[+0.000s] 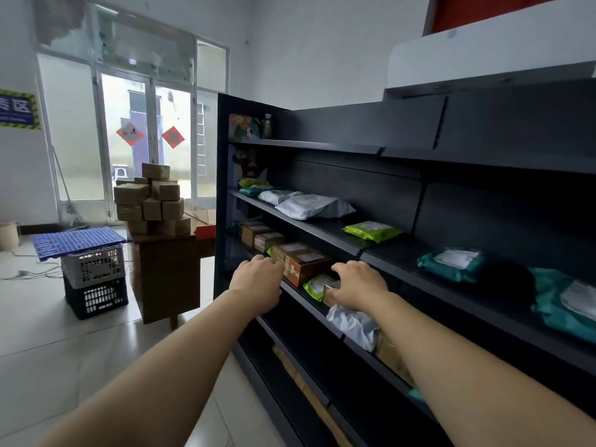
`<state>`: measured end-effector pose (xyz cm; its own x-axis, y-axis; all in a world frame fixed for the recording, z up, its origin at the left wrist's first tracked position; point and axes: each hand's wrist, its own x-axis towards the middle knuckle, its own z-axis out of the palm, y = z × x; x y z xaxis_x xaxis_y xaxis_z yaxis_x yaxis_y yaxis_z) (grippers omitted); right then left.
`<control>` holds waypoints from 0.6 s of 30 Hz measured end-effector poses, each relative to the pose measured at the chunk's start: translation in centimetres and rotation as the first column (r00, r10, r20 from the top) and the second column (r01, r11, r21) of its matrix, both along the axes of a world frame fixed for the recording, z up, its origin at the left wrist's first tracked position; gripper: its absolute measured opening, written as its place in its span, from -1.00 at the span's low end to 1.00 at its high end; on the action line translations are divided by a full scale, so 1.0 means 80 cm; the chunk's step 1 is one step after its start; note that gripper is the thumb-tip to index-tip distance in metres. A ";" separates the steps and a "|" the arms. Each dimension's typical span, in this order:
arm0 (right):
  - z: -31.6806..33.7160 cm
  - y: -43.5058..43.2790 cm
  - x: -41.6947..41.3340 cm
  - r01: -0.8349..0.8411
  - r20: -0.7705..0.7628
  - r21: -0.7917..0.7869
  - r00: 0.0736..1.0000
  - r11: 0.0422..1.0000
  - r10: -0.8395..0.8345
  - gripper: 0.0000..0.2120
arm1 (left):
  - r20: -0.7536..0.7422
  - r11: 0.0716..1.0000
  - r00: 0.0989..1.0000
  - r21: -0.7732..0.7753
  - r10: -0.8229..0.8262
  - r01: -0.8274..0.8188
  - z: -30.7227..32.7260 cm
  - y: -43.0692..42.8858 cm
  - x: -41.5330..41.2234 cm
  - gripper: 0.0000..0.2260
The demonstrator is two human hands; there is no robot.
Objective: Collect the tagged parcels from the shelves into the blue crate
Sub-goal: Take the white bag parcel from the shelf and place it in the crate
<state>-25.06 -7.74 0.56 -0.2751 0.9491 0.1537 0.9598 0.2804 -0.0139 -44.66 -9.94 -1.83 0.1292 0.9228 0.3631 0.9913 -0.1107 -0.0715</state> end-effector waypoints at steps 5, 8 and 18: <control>0.001 0.097 -0.040 0.020 0.009 0.018 1.000 1.000 -0.020 -0.49 | 0.010 1.000 1.000 0.018 -0.008 0.007 0.000 0.099 -0.039 -0.74; 0.000 0.159 -0.067 0.048 0.016 0.030 0.999 0.998 -0.048 -0.49 | 0.004 0.999 1.000 0.034 -0.028 0.028 0.002 0.165 -0.067 -0.74; 0.023 0.342 -0.157 0.135 -0.038 0.048 0.990 0.990 -0.133 -0.49 | -0.021 0.992 0.992 0.034 -0.122 0.123 0.035 0.371 -0.158 -0.71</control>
<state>-37.59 19.59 2.43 -0.1396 0.9678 0.2094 0.9880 0.1504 -0.0365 -57.27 19.77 1.01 0.2473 0.8863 0.3916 0.9689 -0.2281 -0.0957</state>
